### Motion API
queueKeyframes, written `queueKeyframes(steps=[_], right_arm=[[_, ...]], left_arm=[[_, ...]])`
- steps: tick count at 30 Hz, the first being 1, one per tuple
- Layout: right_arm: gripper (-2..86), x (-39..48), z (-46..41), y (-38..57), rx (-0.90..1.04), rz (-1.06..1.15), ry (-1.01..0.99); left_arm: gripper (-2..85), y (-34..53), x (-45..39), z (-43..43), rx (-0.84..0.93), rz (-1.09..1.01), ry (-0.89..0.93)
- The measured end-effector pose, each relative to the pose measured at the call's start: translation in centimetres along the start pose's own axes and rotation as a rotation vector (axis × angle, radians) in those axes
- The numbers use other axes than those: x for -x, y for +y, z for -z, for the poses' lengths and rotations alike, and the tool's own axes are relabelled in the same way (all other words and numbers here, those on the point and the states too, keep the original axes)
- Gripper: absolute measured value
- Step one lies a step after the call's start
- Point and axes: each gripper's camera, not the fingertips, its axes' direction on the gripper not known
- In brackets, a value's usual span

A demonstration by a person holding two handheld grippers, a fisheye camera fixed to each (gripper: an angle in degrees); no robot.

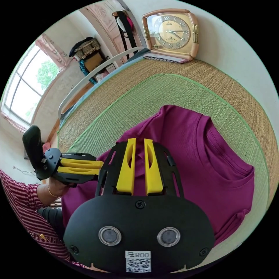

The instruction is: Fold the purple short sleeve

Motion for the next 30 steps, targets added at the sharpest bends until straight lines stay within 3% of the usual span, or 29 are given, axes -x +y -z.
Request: queueKeyframes(steps=[10,14,18,23,30], right_arm=[[2.5,-4.9,3.6,0.7,-0.136,-0.081,-0.152],[7.2,-3.2,1.2,-0.3,-0.043,-0.042,-0.136],[4.2,-1.7,-2.0,-1.2,0.032,-0.026,-0.046],[1.0,-3.1,-1.2,-1.1,0.006,-0.048,-0.066],[3.0,-5.5,1.2,0.0,-0.051,-0.058,-0.163]], left_arm=[[1.0,0.7,-1.5,0.9,-0.01,-0.076,-0.041],[1.0,1.0,-1.6,0.4,0.005,-0.077,-0.034],[1.0,1.2,-1.3,0.4,0.01,-0.067,-0.033],[1.0,1.6,-1.2,0.7,0.009,-0.077,-0.041],[0.9,2.2,-1.4,0.9,0.007,-0.096,-0.05]])
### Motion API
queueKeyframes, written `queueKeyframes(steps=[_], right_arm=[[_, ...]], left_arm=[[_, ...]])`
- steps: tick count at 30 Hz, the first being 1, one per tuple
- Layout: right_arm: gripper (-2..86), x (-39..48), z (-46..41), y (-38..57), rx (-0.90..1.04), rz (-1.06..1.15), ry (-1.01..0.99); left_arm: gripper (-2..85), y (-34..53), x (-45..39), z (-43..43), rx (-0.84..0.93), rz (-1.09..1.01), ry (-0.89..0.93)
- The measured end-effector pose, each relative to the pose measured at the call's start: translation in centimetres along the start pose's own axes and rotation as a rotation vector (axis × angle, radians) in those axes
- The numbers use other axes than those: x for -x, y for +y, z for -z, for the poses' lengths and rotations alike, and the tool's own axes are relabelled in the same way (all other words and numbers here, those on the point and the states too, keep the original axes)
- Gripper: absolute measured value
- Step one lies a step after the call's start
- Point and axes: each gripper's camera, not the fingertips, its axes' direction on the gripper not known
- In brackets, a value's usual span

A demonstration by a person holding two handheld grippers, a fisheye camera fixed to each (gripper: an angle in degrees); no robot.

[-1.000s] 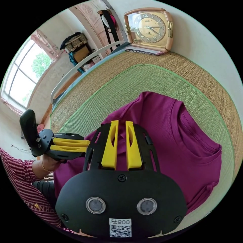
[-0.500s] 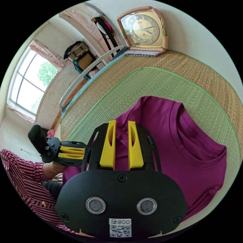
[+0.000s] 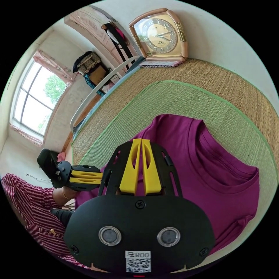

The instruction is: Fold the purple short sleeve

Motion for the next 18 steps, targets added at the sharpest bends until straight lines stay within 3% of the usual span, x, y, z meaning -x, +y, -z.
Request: queueKeyframes(steps=[4,7,18], right_arm=[[6.7,1.9,-3.3,-0.2,0.083,0.023,0.118],[3.5,2.7,-4.3,-0.1,0.08,0.022,0.214],[0.2,-2.2,1.1,1.5,-0.042,-0.05,0.066]], left_arm=[[0.9,0.4,0.3,-0.2,0.002,0.011,0.011],[0.9,0.6,0.4,-0.2,0.007,0.004,0.004],[0.9,2.1,1.0,0.6,-0.014,-0.003,-0.011]])
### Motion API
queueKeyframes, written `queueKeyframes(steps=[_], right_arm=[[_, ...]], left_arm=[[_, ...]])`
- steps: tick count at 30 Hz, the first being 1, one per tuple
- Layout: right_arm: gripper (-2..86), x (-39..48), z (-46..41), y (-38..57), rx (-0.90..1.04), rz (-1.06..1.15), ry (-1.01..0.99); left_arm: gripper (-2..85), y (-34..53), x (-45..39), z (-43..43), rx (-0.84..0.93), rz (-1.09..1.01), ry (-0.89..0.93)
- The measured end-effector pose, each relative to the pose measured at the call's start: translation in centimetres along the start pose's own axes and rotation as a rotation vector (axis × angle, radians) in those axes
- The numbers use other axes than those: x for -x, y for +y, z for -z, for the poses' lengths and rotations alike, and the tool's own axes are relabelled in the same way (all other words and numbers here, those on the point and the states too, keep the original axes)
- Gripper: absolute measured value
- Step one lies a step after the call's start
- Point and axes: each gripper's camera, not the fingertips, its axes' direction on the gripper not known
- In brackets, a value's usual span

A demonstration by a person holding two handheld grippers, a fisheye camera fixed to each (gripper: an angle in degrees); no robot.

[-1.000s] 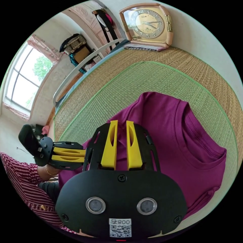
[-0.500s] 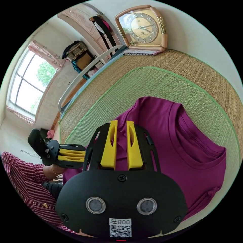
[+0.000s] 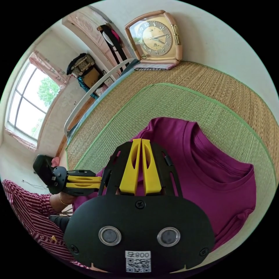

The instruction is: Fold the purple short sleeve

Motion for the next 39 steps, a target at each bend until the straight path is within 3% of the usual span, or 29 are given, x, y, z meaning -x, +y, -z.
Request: queueKeyframes(steps=[7,17,22,26,35,39], right_arm=[[0.2,-7.0,0.7,2.0,0.022,-0.128,-0.074],[1.2,-6.6,3.8,5.5,-0.1,-0.117,-0.022],[5.9,-7.6,0.9,5.1,0.005,-0.112,-0.042],[2.8,-8.5,-0.3,4.9,0.039,-0.122,-0.067],[0.6,-7.4,0.0,-1.0,-0.029,-0.032,-0.237],[2.0,-7.4,1.5,-1.5,-0.049,0.01,-0.244]], left_arm=[[1.3,1.0,0.0,-0.5,0.028,-0.024,0.023],[3.9,2.5,0.8,-0.8,0.016,0.015,0.062],[5.3,3.0,-0.5,-1.3,0.043,-0.027,0.031],[2.3,3.6,-1.3,-1.6,0.059,-0.047,-0.058],[0.8,6.0,0.2,4.9,-0.16,0.04,-0.209],[0.8,7.0,0.6,5.2,-0.162,0.059,-0.191]])
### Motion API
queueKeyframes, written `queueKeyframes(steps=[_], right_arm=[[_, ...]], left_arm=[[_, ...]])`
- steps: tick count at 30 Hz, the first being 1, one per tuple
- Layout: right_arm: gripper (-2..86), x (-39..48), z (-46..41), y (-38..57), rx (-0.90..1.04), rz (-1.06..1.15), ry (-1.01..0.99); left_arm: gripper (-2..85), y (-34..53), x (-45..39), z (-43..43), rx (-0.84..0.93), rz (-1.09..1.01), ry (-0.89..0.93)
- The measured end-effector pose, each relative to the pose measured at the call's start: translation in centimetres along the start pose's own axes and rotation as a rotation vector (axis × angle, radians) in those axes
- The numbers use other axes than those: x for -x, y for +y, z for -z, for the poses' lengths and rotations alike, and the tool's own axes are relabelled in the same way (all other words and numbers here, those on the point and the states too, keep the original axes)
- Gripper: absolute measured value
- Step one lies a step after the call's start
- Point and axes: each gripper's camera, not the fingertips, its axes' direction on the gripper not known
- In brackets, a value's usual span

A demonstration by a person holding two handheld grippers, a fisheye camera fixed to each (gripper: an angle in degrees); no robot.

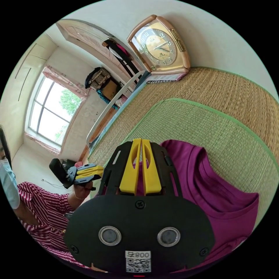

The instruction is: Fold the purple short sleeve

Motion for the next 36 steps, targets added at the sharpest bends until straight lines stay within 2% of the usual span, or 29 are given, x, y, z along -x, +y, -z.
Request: queueKeyframes(steps=[5,9,14,22,27,31,36], right_arm=[[6.7,-2.0,0.7,5.2,0.076,-0.062,0.052],[7.7,-4.4,0.0,7.4,0.108,-0.142,0.0],[4.1,-4.9,-2.8,5.4,0.184,-0.142,-0.044],[1.0,-2.6,-3.0,-2.1,0.13,-0.021,-0.098],[0.9,-2.7,-5.3,-4.8,0.195,-0.01,-0.067],[1.1,-4.0,-7.3,-5.0,0.244,-0.058,-0.071],[1.0,-4.1,-5.6,-4.5,0.205,-0.072,-0.091]], left_arm=[[0.6,1.6,-0.2,0.0,0.01,0.017,0.041],[0.6,2.0,-0.1,0.4,0.006,0.029,0.058],[0.6,2.0,0.2,1.4,0.002,0.045,0.065],[0.6,2.3,-0.4,4.3,-0.061,0.017,0.039],[0.8,1.5,-1.9,3.5,0.021,-0.051,0.008],[1.3,0.6,-2.0,1.6,0.161,-0.064,0.022],[2.4,-0.6,-2.0,3.8,0.131,-0.057,0.042]])
